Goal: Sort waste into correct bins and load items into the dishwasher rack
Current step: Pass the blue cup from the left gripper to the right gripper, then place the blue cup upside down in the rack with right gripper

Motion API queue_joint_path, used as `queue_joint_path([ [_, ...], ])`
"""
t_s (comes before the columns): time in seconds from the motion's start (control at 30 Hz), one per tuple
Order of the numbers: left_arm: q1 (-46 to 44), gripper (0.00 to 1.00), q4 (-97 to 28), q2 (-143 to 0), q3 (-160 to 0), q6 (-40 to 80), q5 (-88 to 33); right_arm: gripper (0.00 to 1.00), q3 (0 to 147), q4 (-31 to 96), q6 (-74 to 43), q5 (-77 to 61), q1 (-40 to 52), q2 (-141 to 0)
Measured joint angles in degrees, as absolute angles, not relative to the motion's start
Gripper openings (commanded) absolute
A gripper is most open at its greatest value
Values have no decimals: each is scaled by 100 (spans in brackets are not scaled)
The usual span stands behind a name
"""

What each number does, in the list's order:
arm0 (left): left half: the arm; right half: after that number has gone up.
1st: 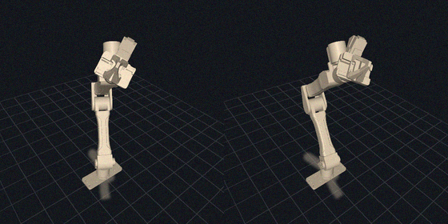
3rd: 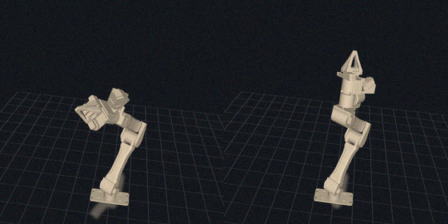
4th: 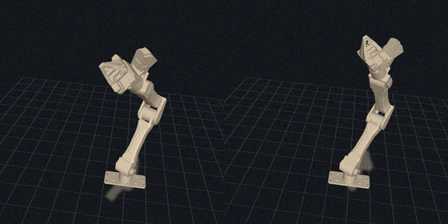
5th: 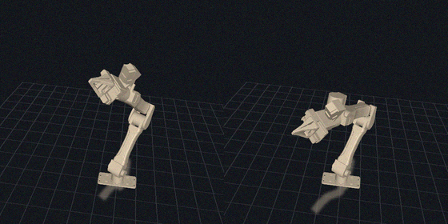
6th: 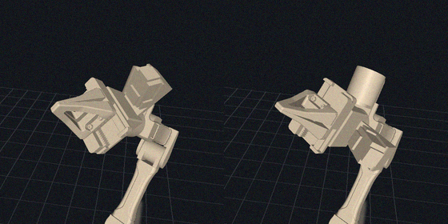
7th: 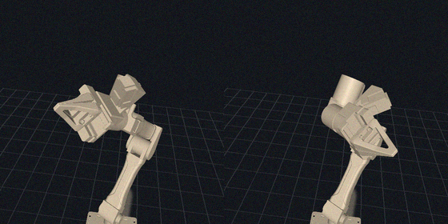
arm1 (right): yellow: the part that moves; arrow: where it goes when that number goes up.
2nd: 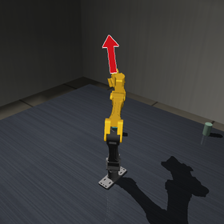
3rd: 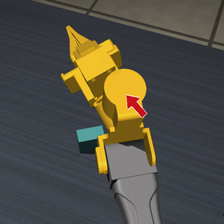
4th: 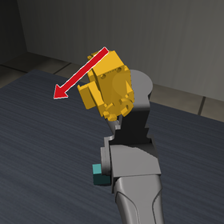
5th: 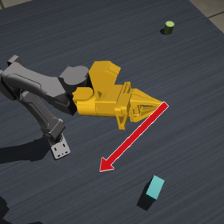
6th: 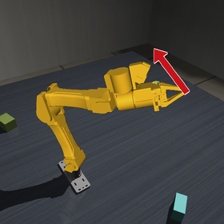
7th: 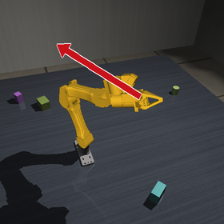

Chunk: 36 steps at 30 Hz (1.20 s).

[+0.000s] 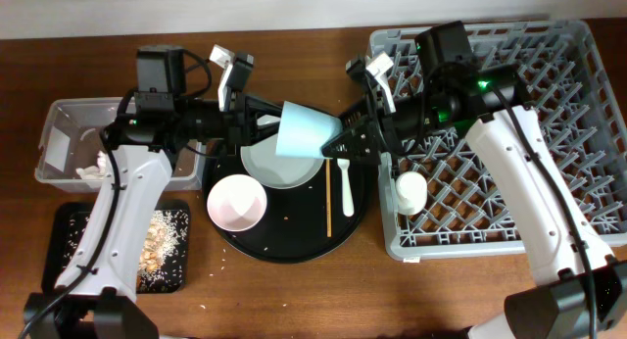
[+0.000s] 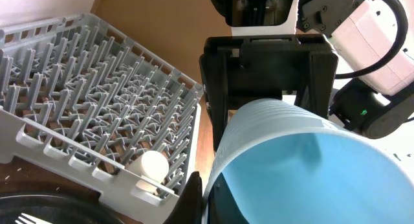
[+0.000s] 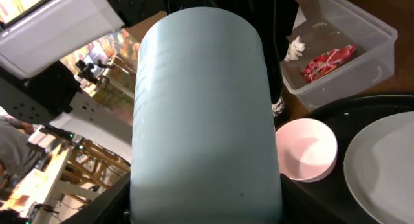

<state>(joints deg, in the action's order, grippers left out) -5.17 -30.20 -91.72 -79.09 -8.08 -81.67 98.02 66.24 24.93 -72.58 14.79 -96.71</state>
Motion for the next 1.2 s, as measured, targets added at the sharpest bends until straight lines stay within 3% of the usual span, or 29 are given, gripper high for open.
queue_joint_path([
  [0.13, -567, 20, -3968, -9170, -7957, -768, -7334, 52, 9802, 6552, 2443, -7131, 1391, -9682],
  [0.43, -567, 20, -4370, -9183, -7959, -768, -5968, 45, 9804, 6484, 2303, -6547, 1192, -9679],
  [0.53, -567, 20, -4464, -9183, -7959, -768, -5581, 40, 9804, 6595, 2174, -6296, 742, -9679],
  [0.8, -567, 20, -4591, -9183, -7959, -770, -5124, 28, 9806, 7319, 987, -3280, -888, -9679],
  [0.93, -567, 20, -4593, -9183, -7959, -770, -5089, 26, 9806, 7323, 600, -1835, -775, -9679],
  [1.2, -567, 20, -4814, -9183, -7957, -770, -4818, 26, 9804, 6869, 156, -235, 679, -9939],
])
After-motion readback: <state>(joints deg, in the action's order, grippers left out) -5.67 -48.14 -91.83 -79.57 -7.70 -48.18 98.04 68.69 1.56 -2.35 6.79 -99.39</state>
